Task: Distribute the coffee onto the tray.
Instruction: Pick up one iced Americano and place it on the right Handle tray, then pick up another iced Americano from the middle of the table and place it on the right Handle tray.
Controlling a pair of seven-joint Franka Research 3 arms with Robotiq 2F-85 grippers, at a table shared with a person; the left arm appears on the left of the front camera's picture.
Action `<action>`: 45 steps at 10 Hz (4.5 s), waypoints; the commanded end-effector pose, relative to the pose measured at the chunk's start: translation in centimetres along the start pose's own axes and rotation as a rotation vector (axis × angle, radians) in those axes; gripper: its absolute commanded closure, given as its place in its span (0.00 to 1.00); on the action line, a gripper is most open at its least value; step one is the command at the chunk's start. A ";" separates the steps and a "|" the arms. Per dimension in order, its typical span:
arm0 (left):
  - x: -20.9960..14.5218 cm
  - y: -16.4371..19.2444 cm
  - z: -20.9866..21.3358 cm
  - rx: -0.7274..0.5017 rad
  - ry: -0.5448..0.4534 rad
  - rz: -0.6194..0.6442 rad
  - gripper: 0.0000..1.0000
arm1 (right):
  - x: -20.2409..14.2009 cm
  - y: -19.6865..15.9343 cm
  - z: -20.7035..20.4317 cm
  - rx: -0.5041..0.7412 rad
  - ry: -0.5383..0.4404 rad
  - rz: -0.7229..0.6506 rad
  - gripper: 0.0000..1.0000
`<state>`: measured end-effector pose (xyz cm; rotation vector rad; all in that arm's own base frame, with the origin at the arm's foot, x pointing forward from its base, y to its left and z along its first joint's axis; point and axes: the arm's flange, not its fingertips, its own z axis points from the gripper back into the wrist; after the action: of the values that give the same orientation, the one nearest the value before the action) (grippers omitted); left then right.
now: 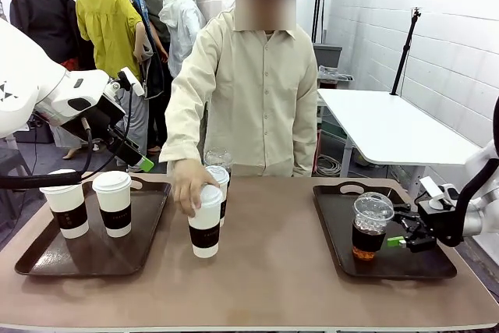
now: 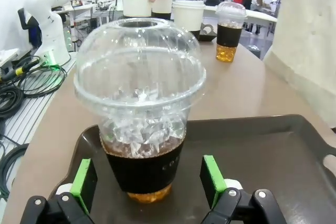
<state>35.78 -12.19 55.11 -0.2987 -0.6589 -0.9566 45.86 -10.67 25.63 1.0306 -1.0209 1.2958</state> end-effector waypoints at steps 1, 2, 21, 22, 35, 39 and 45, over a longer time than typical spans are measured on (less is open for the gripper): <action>0.0 0.3 0.1 -0.001 0.009 -0.007 0.00 | 0.9 1.3 1.0 -0.031 0.035 -0.015 0.00; 0.0 0.3 0.1 -0.001 0.009 -0.007 0.00 | 1.1 1.4 1.6 -0.053 0.044 -0.017 0.00; 0.0 0.3 0.1 -0.001 0.009 -0.007 0.00 | 2.3 -0.1 3.0 -0.061 0.054 0.013 0.00; 0.0 0.3 0.1 -0.001 0.009 -0.007 0.00 | 2.9 -0.8 3.4 -0.059 0.083 0.002 0.00; 0.0 0.3 0.1 -0.001 0.009 -0.007 0.00 | 15.3 -9.4 2.9 -0.129 0.256 0.080 0.00; 0.0 0.3 0.1 -0.001 0.009 -0.007 0.00 | 15.6 -10.7 -2.3 -0.114 0.242 0.056 0.00; 0.0 0.3 0.1 -0.001 0.009 -0.007 0.00 | 14.0 -12.9 -10.4 -0.082 0.236 -0.064 0.00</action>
<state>35.78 -12.20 55.12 -0.2980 -0.6586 -0.9569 58.50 2.23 37.29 0.8076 -0.8572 1.3232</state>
